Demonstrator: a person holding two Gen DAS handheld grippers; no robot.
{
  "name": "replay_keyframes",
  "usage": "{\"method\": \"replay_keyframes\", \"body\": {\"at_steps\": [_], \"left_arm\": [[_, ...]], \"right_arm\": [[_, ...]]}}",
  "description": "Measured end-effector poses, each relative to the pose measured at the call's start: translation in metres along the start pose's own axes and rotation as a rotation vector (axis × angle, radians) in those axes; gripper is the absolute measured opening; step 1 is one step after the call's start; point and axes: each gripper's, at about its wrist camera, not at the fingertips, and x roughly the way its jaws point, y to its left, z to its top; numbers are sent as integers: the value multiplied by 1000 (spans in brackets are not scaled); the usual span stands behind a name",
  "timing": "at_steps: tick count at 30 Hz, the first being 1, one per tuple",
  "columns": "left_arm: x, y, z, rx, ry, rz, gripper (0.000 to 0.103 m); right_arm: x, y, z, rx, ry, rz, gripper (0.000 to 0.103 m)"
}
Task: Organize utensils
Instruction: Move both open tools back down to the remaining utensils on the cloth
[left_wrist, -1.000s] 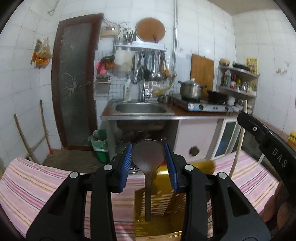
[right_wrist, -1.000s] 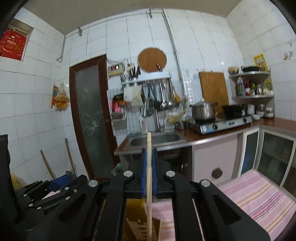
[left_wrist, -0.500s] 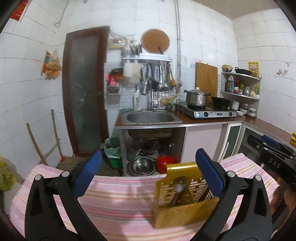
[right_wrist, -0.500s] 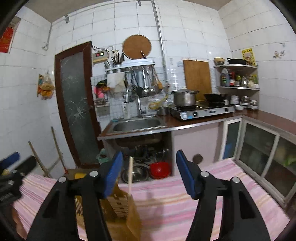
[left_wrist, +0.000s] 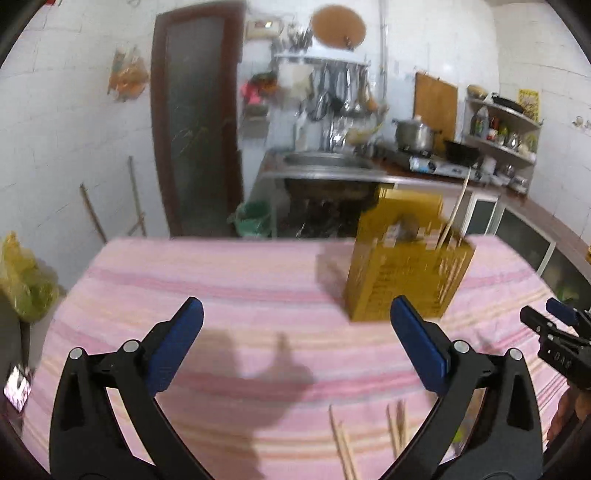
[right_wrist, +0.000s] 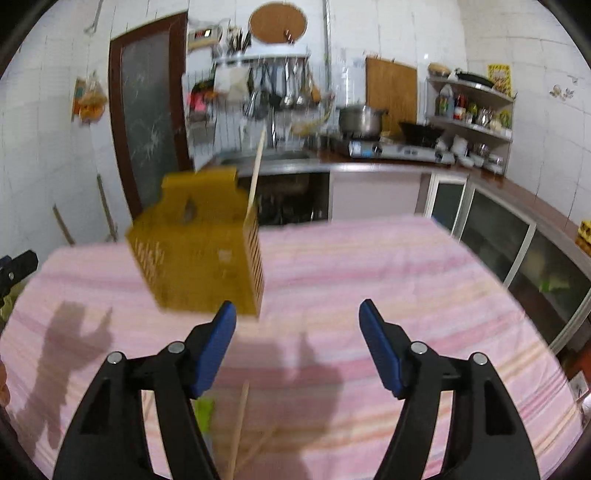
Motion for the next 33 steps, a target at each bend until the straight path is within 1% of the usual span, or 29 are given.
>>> {"method": "replay_keyframes", "body": {"at_steps": [3,4,7,9,11,15,18,23,30,33], "left_arm": [[11,2,-29,-5,74,14,98],[12,2,-35,-3,85,13,98],[24,0,-62,1,156,15,98],[29,1,-74,-17,190,2,98],[37,3,-83,-35,221,12,98],[47,6,-91,-39,255,40,98],[55,8,-96,-41,294,32,97],[64,2,-101,-12,343,43,94],[64,1,-104,-11,346,49,91],[61,2,-106,-6,340,46,86]], "right_arm": [[7,5,-24,-11,54,1,68],[10,7,-31,-20,73,-7,68],[23,13,-50,-50,134,-10,68],[30,17,-59,-55,162,-11,68],[36,17,-62,-45,185,-4,68],[39,20,-62,-67,186,-18,68],[42,23,-64,-73,197,-18,68],[47,26,-64,-80,218,-23,68],[49,27,-65,-71,232,-16,68],[50,28,-67,-77,240,-10,68]]}}
